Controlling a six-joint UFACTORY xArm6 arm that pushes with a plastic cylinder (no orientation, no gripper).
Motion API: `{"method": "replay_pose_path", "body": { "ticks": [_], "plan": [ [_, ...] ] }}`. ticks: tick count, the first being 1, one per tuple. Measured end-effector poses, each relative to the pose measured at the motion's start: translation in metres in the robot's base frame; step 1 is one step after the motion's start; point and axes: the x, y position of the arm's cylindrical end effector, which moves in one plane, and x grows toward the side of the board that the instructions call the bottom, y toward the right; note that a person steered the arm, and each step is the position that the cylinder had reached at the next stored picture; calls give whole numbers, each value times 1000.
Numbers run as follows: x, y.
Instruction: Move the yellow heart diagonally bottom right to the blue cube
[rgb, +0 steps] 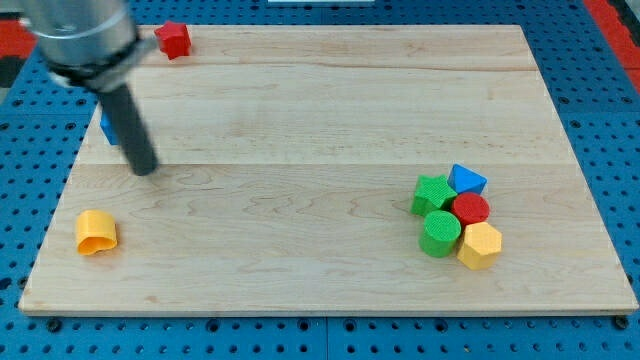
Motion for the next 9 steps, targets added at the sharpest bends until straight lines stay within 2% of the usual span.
{"method": "replay_pose_path", "body": {
  "ticks": [1, 2, 3, 4, 5, 6, 7, 9],
  "plan": [
    [84, -63],
    [97, -64],
    [120, 45],
    [110, 62],
    [117, -28],
    [92, -24],
    [89, 49],
    [73, 56]
  ]
}}
